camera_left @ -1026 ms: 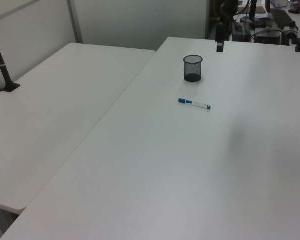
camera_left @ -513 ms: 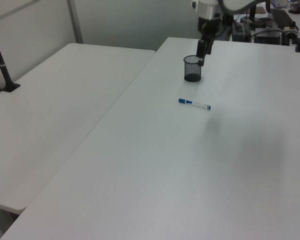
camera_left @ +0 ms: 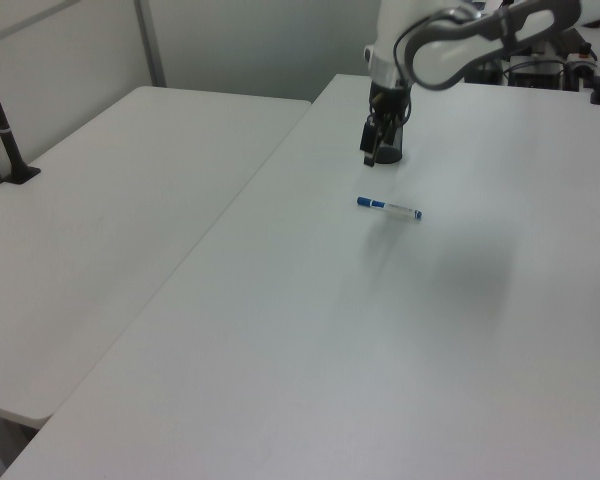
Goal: Insert the marker
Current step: 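Lower the open gripper over the marker and close on it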
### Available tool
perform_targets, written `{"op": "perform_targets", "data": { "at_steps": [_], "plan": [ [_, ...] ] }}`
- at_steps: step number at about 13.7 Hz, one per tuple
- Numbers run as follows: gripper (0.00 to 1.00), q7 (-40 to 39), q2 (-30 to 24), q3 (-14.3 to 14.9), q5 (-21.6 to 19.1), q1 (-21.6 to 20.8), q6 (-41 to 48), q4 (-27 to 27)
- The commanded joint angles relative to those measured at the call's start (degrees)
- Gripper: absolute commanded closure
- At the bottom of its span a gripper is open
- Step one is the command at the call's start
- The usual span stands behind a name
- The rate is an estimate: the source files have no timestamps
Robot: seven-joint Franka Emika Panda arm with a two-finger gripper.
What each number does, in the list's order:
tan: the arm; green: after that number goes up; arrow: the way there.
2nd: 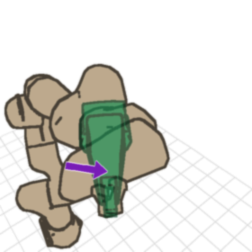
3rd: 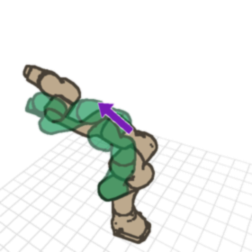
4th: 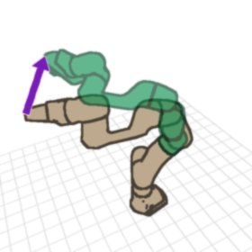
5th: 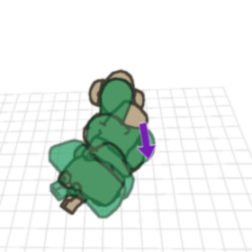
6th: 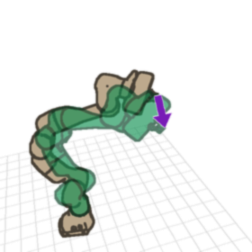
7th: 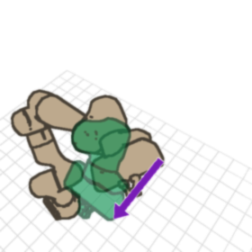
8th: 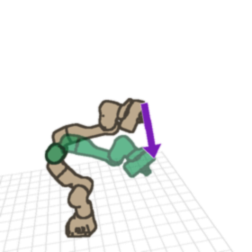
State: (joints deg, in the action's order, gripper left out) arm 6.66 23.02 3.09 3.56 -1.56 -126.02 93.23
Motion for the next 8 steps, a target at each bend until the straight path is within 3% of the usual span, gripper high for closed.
{"op": "perform_targets", "data": {
  "at_steps": [1, 8],
  "plan": [
    [0.07, 2.3, 2.7, 0.0, 0.7, -0.2, -2.4, -1.4],
    [0.27, 2.3, 7.5, 0.0, 1.1, -0.2, -2.9, -1.5]
  ]
}}
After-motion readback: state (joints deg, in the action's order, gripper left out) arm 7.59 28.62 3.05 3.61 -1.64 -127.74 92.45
